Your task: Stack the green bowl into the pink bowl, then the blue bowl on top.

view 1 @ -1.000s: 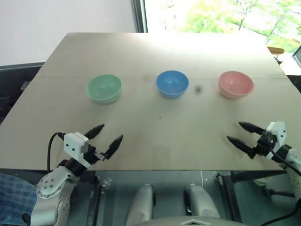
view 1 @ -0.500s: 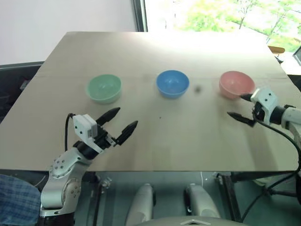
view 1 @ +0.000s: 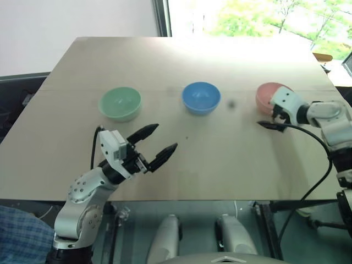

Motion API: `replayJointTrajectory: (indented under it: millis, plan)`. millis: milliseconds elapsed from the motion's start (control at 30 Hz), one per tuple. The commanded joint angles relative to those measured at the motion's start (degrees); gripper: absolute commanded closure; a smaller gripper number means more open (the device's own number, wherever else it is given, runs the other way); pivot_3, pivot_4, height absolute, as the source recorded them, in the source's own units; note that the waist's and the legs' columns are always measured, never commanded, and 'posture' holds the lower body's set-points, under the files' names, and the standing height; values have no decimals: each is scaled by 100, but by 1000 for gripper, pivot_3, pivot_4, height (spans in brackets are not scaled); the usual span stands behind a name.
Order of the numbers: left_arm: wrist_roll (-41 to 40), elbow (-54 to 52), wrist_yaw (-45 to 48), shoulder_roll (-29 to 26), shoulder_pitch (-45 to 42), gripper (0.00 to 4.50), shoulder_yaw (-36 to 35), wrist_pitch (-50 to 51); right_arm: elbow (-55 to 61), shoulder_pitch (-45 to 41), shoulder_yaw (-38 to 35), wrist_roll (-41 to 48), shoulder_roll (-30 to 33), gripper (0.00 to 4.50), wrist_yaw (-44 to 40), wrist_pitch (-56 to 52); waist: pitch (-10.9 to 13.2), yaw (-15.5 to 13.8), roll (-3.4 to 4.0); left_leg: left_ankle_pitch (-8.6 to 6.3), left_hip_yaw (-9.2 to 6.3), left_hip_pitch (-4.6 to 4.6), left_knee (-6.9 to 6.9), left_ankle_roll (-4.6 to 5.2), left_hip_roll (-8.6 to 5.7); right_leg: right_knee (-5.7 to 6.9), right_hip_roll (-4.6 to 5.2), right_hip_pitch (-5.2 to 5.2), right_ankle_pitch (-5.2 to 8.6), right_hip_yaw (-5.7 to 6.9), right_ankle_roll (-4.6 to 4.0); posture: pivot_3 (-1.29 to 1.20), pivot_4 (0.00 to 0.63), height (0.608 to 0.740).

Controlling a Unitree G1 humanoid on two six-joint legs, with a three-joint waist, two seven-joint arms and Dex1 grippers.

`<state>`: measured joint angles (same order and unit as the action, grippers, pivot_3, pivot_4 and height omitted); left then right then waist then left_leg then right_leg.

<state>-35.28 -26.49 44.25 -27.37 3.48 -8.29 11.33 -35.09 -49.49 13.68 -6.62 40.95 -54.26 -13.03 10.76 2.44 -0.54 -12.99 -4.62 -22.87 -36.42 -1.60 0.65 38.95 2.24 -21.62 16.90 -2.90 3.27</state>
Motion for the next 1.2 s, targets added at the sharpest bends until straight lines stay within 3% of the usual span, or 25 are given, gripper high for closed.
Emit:
replayJointTrajectory:
  millis: [33,167,467,867,1000,1200]
  plan:
    - [42,-212,29,-12,-68,0,69,-94,-753,-550,63,-276,-86,36,150,154,0,-6,0,0,-2,0,0,0,0,0,0,0,0,2,0,0,150,740]
    - [34,-322,-12,0,10,0,67,-90,-1574,-1031,167,-525,-193,963,232,643,0,-27,0,0,-5,-10,1,0,-4,-8,4,-3,0,6,0,0,150,740]
    - [135,-489,-116,62,339,0,128,-174,-2026,-1222,122,-651,-281,4389,94,975,2,-5,4,0,-1,-7,5,1,-3,-1,5,-7,0,3,0,0,150,740]
    - [202,-362,-39,7,239,0,112,-214,-1481,-978,-12,-496,-262,4389,-197,897,4,-6,6,-1,-2,-6,5,1,-3,-1,4,-7,0,2,0,0,150,740]
    - [173,45,46,-138,311,0,-230,-228,2304,102,160,359,-90,4389,-1591,-439,10,8,19,-1,-12,-11,9,1,0,-3,4,-10,0,10,-1,0,150,740]
    - [220,543,245,-299,301,0,-546,-381,5162,839,553,657,156,4389,-1982,-1751,14,-38,25,-1,-26,-13,8,1,2,-2,2,-7,0,26,0,0,150,740]
